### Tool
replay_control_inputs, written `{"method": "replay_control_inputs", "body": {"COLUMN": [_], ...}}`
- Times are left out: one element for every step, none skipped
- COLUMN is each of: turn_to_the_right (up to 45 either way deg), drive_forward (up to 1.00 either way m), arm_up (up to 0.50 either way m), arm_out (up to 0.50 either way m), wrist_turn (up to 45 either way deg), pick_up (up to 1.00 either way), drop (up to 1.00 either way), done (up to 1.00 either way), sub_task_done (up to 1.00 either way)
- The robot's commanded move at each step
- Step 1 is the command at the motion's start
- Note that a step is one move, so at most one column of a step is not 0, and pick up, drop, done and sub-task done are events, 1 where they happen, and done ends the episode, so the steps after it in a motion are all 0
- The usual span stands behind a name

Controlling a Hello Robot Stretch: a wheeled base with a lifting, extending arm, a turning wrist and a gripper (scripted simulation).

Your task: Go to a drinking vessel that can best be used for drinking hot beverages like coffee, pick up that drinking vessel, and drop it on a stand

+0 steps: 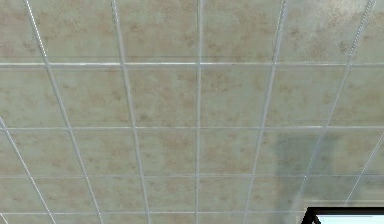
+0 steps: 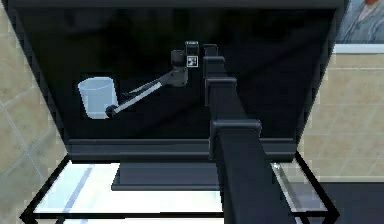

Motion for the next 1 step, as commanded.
{"method": "replay_control_inputs", "body": {"turn_to_the_right": [0.0], "drive_forward": [0.0], "arm_up": [0.0], "arm_out": [0.0], "wrist_turn": [45.0], "pick_up": [0.0], "drop": [0.0], "done": [0.0], "sub_task_done": [0.0]}}
